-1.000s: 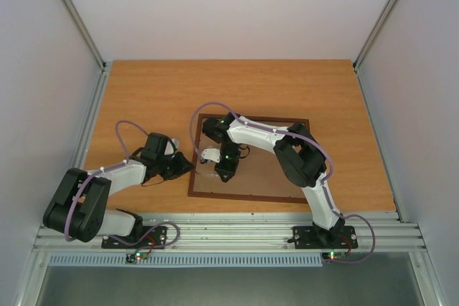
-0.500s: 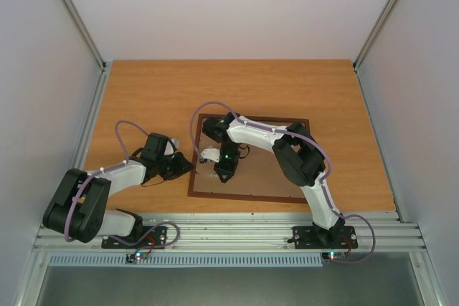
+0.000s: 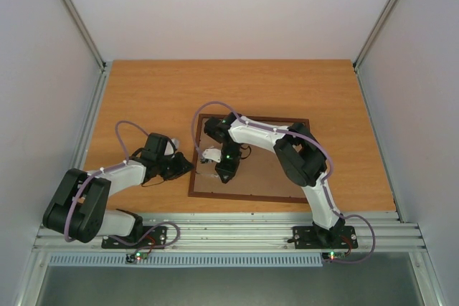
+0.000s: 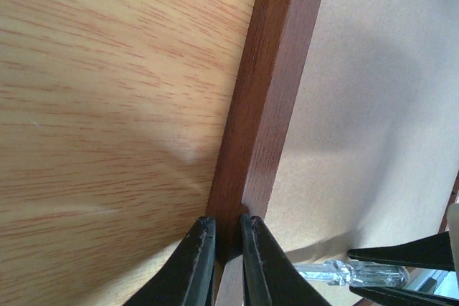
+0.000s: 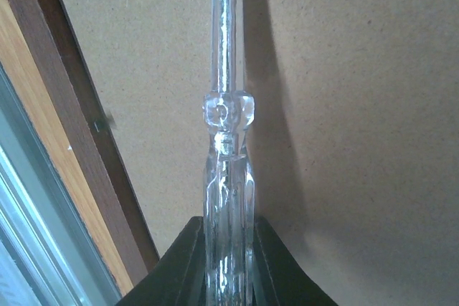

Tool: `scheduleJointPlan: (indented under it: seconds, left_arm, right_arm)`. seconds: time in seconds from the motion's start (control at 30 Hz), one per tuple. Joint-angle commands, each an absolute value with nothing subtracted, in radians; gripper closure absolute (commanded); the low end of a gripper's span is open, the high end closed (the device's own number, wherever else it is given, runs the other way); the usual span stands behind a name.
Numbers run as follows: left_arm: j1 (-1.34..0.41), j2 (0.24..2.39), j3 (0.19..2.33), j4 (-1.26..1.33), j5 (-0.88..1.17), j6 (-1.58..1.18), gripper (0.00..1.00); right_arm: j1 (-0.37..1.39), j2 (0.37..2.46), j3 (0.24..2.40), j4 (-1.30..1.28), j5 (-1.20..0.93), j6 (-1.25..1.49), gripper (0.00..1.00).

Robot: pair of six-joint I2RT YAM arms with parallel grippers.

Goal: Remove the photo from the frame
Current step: Release the photo frame item from the photo frame.

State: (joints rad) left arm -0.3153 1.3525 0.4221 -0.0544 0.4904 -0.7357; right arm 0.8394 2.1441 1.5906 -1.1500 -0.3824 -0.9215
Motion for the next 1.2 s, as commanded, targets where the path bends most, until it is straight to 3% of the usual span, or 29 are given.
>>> scheduleJointPlan:
  seconds: [0.0,1.17]
  left_arm:
    - [-0.32,1.35,0.399,-0.063,0.485,-0.738,0.88]
    - [-0.32,1.324,0.392,-0.068,0.492,-0.742,0.89]
  right_arm:
    - [0.833,2.112,1.565,-1.206,-0.354,-0.91,0.99]
    - [0.831,2.202,1.682,-1.234,-0.373,-0.858,0.99]
